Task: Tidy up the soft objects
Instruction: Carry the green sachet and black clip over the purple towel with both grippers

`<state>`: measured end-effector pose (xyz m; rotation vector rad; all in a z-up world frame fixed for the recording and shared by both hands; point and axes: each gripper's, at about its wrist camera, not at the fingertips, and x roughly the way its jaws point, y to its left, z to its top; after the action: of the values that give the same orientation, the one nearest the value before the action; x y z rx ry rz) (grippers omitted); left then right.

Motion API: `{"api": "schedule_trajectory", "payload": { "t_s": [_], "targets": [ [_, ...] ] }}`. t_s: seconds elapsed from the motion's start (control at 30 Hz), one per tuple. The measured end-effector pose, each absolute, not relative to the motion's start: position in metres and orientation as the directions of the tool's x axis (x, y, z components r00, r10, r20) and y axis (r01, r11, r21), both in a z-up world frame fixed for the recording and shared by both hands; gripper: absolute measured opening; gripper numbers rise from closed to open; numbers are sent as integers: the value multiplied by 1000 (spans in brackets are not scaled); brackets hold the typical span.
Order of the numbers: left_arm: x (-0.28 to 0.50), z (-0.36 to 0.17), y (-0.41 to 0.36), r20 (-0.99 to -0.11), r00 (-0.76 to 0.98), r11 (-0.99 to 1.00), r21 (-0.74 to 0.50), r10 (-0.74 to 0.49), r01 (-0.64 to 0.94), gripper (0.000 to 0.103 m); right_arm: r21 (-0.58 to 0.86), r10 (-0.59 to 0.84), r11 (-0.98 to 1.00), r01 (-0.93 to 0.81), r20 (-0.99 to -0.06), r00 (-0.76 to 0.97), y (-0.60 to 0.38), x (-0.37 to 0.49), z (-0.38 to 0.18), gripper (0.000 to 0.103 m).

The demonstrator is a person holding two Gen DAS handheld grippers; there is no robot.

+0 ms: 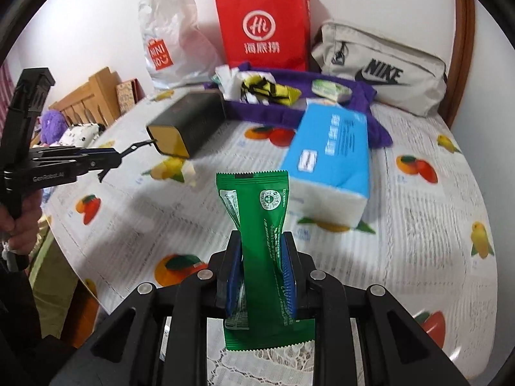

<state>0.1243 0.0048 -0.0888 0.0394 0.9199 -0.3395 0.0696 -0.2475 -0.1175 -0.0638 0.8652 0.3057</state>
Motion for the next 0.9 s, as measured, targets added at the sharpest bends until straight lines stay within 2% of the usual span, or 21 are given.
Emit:
{"api": "schedule_trajectory", "payload": {
  "t_s": [0.5,0.9],
  "targets": [
    [174,-57,-3,-764,594,956,-99,-251,278,20,68,258,952,-299,-706,660,-261,130,-72,24],
    [215,-41,-16,-756,602,955,-104,-258,279,20,90,262,957,-277,-681,684,-272,181,-56,24]
  ]
}}
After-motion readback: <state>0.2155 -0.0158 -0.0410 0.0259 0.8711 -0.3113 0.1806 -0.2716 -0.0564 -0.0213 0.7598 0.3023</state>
